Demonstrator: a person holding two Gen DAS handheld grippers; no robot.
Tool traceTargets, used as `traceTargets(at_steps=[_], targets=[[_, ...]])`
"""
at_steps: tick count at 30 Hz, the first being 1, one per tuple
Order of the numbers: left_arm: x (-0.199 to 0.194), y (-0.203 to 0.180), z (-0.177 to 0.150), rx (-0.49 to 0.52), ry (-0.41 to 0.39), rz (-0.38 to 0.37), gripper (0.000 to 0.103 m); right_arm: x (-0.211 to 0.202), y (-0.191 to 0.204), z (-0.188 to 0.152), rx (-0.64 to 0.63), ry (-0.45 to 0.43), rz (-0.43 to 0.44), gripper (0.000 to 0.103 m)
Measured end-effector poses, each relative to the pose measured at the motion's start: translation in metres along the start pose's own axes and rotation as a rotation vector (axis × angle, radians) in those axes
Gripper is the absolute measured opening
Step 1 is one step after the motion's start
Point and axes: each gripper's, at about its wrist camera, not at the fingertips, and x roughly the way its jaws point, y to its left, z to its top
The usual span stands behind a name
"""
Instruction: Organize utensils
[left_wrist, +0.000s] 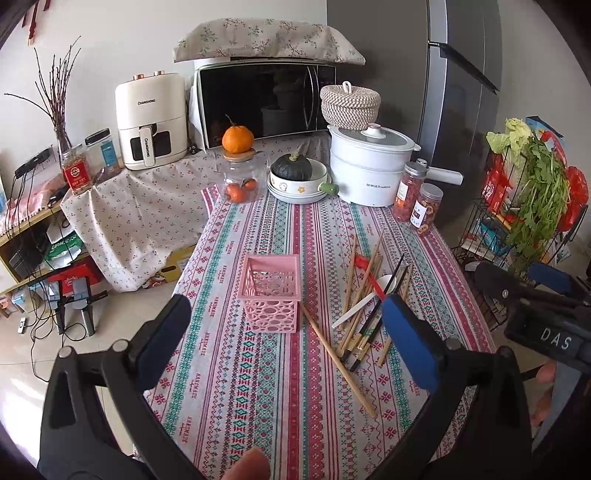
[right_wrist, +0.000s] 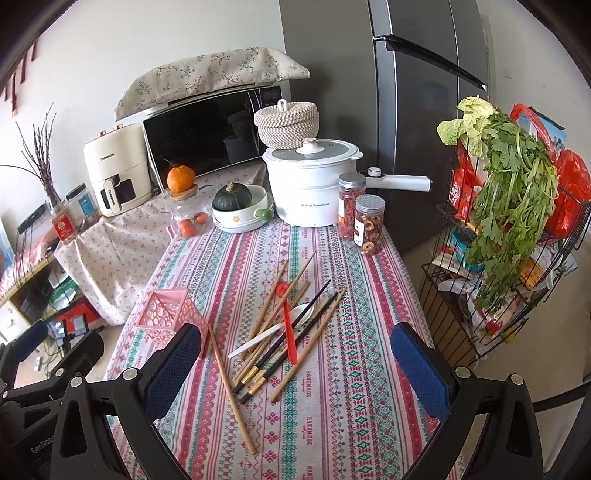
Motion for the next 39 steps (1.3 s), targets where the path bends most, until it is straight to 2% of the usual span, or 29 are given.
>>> traceTargets(at_steps=[3, 6, 10, 14, 16, 19, 21, 23, 25, 27, 32, 39], targets=[[0.009, -0.004, 0.012, 0.024, 0.038, -0.041, 0.103, 0.011, -0.008, 0.014, 0.007, 0.043, -0.002, 0.103], [0.024, -0.016, 0.029, 0.091, 0.084, -0.064, 0.103, 0.029, -0.022, 0.028, 0.035, 0.110, 0.013, 0.103], [0.061, -0.032, 0.053, 0.152, 0.211, -0.111, 0.103, 0.064, -0.042, 0.044, 0.064, 0.213, 0.001, 0.103], [0.114, -0.043, 0.068, 0.120, 0.345, -0.180, 0.102, 0.106, -0.061, 0.056, 0.118, 0.297, 0.049, 0.103], [0.143, -0.050, 0.073, 0.101, 0.405, -0.208, 0.099, 0.130, -0.070, 0.059, 0.153, 0.335, 0.085, 0.103], [0.185, -0.066, 0.078, 0.101, 0.474, -0.223, 0.083, 0.167, -0.085, 0.056, 0.206, 0.402, 0.124, 0.102], [0.212, -0.078, 0.081, 0.108, 0.509, -0.218, 0.068, 0.187, -0.093, 0.049, 0.225, 0.440, 0.139, 0.093], [0.237, -0.087, 0.083, 0.106, 0.539, -0.218, 0.060, 0.203, -0.100, 0.042, 0.257, 0.468, 0.154, 0.087], [0.262, -0.095, 0.085, 0.085, 0.566, -0.233, 0.050, 0.216, -0.106, 0.035, 0.288, 0.493, 0.180, 0.084], [0.286, -0.104, 0.086, 0.075, 0.579, -0.244, 0.035, 0.225, -0.110, 0.030, 0.303, 0.509, 0.185, 0.082], [0.334, -0.121, 0.079, 0.082, 0.623, -0.217, 0.017, 0.238, -0.117, 0.028, 0.336, 0.518, 0.209, 0.082], [0.355, -0.119, 0.074, 0.062, 0.628, -0.165, 0.011, 0.252, -0.132, 0.024, 0.400, 0.526, 0.210, 0.082]])
